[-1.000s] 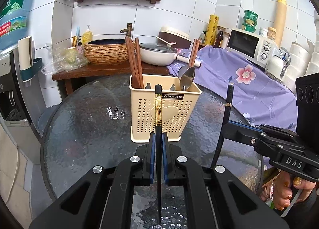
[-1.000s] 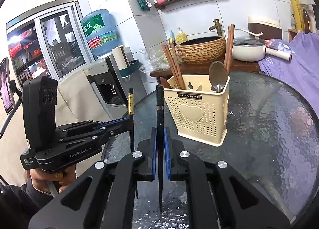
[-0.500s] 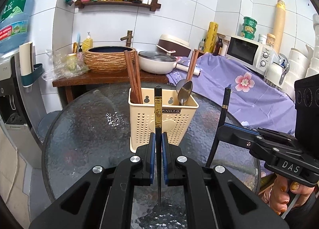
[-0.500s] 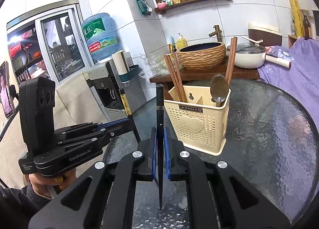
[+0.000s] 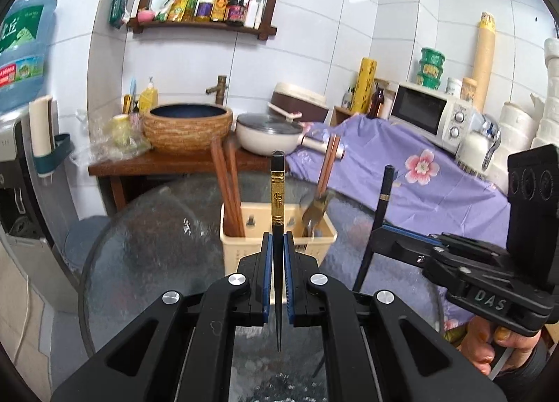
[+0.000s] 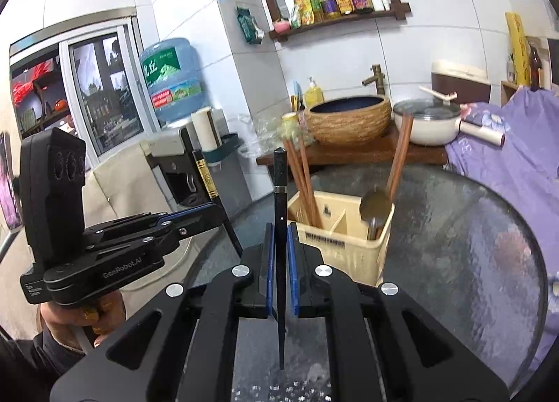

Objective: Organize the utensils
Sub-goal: 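Lower both black chopsticks into the beige holder and open both tools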

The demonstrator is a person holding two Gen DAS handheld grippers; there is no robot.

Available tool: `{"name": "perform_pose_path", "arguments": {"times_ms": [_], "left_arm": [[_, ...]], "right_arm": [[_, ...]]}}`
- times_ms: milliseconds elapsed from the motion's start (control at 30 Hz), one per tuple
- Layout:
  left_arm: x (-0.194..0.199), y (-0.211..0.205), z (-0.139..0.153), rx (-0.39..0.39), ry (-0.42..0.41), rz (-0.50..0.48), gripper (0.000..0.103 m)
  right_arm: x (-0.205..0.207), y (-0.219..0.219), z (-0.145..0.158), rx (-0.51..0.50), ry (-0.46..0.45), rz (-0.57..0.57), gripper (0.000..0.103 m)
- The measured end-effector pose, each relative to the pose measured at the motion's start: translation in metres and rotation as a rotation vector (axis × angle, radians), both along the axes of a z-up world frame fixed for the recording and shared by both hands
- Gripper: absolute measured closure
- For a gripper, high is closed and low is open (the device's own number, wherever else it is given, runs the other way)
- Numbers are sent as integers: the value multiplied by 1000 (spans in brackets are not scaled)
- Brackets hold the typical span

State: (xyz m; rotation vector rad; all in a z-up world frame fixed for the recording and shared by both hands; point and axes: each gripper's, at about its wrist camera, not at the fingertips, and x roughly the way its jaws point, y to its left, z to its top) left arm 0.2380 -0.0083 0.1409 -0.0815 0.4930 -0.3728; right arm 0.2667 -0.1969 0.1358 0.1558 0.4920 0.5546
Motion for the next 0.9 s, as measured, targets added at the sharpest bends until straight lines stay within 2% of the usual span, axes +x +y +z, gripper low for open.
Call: {"name": "perform_pose_path", "arguments": {"times_ms": [267, 400, 500, 600, 700, 900], "left_arm": [[14, 1, 75, -35, -125, 39, 97], [28, 2, 103, -55, -189, 114, 97], [44, 1, 106, -71, -183, 137, 97], [62, -4, 97, -60, -174, 179, 97], [72, -6, 86, -58, -161, 201, 97], [89, -13, 52, -50, -113, 208, 97]], "right_arm": [[26, -1, 66, 4, -107, -67, 95], [39, -2, 94, 12, -175, -122, 95], [50, 3, 102, -15, -211, -169, 95], [60, 6, 99, -31, -237, -209, 95], [70, 10, 88, -52, -251, -238, 95], [87, 12, 48, -65, -198, -259, 95]]}}
